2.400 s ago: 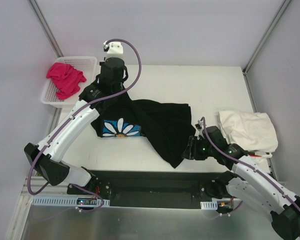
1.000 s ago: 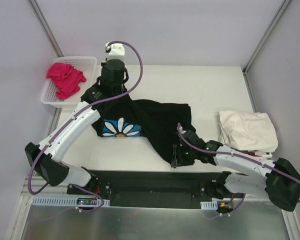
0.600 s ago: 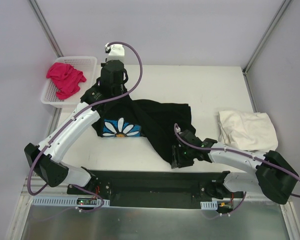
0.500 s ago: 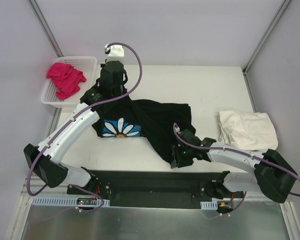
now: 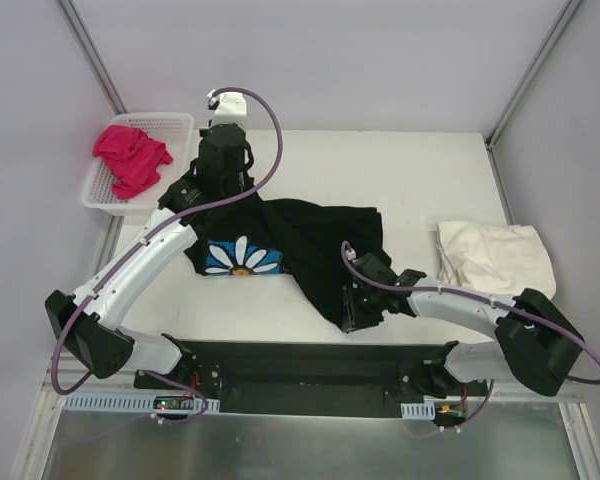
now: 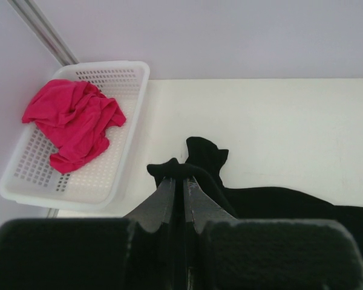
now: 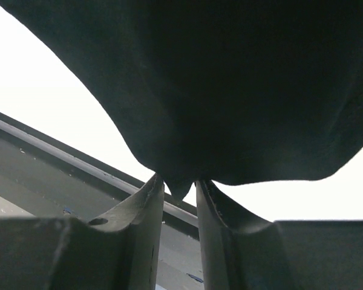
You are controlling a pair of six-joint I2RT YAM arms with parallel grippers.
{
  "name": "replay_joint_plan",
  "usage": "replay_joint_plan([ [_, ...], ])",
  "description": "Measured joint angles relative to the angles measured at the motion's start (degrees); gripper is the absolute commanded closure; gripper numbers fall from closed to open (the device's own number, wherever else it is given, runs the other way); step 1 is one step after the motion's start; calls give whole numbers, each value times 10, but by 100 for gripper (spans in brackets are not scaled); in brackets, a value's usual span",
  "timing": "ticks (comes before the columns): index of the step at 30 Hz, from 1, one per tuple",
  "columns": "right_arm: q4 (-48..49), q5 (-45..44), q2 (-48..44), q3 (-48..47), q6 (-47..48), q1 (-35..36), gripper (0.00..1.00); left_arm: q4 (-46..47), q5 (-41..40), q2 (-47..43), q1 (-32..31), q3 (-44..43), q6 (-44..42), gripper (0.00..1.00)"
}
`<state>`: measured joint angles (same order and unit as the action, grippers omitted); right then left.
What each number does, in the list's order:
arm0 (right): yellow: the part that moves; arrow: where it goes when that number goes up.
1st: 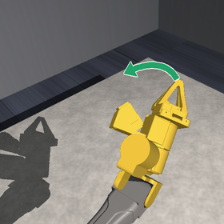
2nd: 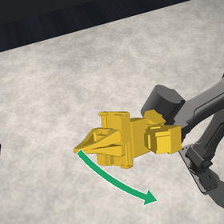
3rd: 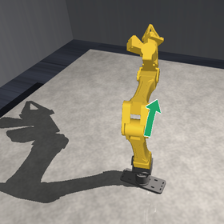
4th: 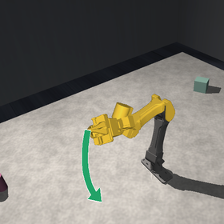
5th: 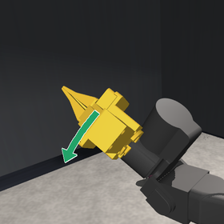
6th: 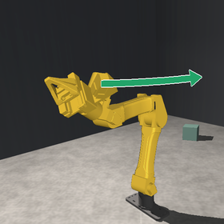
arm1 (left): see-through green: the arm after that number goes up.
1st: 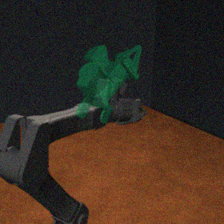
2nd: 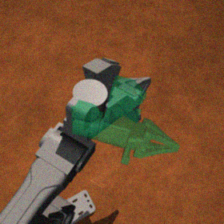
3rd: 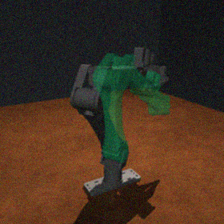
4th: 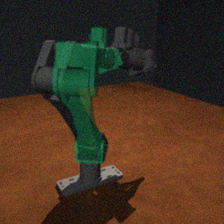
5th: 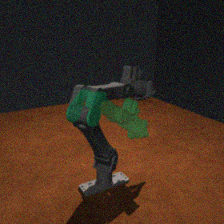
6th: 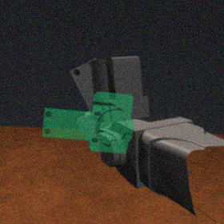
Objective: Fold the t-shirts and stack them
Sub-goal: Flatten out the tshirt
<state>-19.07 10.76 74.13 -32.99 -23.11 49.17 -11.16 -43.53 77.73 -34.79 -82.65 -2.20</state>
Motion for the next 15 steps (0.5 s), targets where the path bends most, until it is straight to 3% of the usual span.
replay_joint_plan([
  [4,5,0,11,-6,7,-15,77,2,0,-1,0,1,0,100],
  [9,5,-3,14,-7,20,-50,98,2,0,-2,0,1,-1,100],
  [15,-2,-14,6,-7,40,-118,99,6,0,-3,0,6,-2,100],
])
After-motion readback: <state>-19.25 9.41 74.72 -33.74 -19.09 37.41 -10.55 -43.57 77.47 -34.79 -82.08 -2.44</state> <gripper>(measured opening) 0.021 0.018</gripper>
